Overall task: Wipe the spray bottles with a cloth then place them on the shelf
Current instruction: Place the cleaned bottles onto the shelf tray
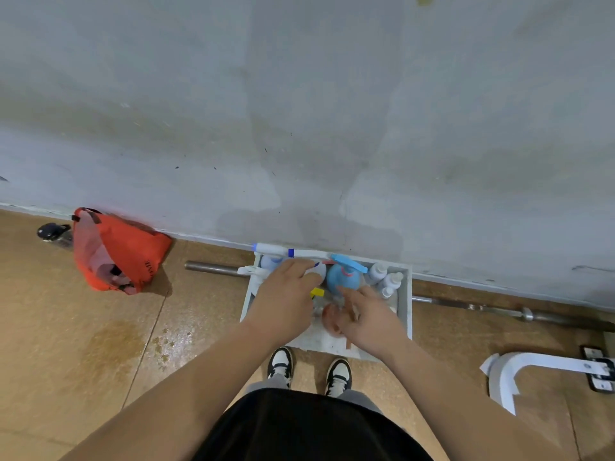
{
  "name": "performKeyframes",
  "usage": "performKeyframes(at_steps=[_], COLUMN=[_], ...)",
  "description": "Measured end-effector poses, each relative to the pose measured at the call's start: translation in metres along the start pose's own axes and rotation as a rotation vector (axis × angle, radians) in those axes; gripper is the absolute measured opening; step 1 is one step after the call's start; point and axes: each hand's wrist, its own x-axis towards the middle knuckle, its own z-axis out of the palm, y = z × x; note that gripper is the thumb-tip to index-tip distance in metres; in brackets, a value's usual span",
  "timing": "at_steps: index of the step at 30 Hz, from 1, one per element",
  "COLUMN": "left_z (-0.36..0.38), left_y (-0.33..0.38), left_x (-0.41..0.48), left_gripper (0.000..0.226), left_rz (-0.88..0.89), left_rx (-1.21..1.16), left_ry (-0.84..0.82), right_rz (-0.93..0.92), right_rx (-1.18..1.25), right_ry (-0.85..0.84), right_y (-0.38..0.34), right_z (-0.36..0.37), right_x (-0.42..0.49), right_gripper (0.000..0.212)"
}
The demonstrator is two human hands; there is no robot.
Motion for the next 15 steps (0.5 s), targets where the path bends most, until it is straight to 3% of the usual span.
performKeyframes(at_steps=[2,4,7,9,11,15], left_z=[-0.001,0.001,0.013,0.019,0.021,0.022], left_y=[0.010,0.015,0.011,0.006,0.001,-0.004], left_x=[-0.003,-0.006,-0.007,-0.005,-0.001,0.008], left_gripper=[0.039,0.034,0.037,0.032,0.026,0.025], left_rz=[-0.047,-0.099,-0.185,-0.193,-0.215,-0.194], left_rx=[-0.008,0.038,0.204,0.267,0.348,0.449], left_ry=[0.064,0.061,-0.081,-0.157,-0.184,-0.216], right_rz=[-0.067,-0.140,-0.397,-0.567,-0.629,-0.540], right_rx=[-0.053,-0.258,-0.621,-0.709,-0.766,-0.791], right_ry=[-0.084,-0.195,-0.265,-0.287,-0.217,-0.067], right_y=[0.007,0.013,0.023,0.027,0.028,0.019], right_z=[-0.009,-0.018,-0.023,-0.018,-0.014,-0.017], right_x=[0.006,0.012,0.017,0.018,0.022,0.021], right_gripper=[0.051,0.043,0.055,0.044,0.032,0.023])
